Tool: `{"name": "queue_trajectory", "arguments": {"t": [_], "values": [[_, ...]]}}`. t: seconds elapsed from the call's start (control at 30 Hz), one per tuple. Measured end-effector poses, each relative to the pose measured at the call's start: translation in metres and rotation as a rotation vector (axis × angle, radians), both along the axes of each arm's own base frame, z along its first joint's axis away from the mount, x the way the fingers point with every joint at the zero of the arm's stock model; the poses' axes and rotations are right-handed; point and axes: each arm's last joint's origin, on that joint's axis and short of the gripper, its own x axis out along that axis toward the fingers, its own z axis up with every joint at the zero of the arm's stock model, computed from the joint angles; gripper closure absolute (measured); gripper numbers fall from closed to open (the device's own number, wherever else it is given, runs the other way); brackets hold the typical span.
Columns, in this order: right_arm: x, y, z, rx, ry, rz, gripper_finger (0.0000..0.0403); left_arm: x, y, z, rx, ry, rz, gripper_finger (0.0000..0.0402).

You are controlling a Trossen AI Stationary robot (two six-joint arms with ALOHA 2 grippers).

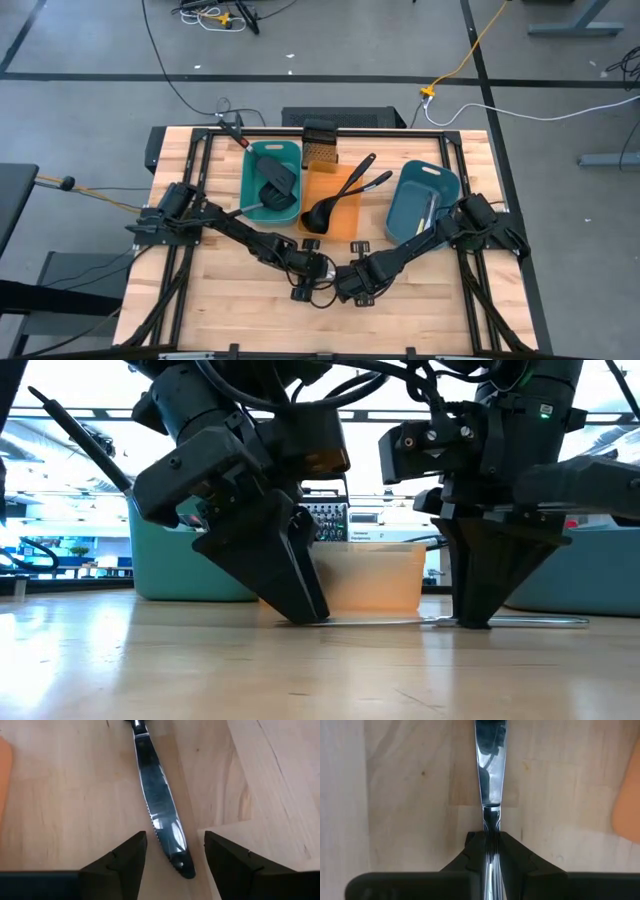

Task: Pick & Place Kitchen Items
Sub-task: Put the silver table knife into the blue bin

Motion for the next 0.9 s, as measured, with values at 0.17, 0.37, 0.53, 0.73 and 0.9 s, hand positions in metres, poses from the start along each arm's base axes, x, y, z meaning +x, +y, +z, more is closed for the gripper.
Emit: {"name": "queue_trajectory", "arguments": {"t": [0.17,0.37,0.53,0.73,0.9], "values": [[0.001,0.0,0.002,-0.011,0.003,0.008,0.0362,0.0,0.0,0.0,0.005,0.001,0.003,0.0193],[0.0,0.0,0.002,-0.011,0.01,0.002,0.0362,0.0,0.001,0.0,0.008,0.001,0.003,0.0195],[-0.001,0.003,0.003,-0.024,0.008,0.007,0.0362,0.001,0.005,0.0,0.013,0.002,0.006,0.0199],[-0.002,0.004,0.004,-0.034,0.002,0.006,0.0362,0.003,0.011,0.0,0.016,0.002,0.025,0.02],[-0.003,0.005,0.004,-0.056,-0.01,0.01,0.0362,0.004,0.013,0.0,0.018,0.001,0.014,0.02]]}}
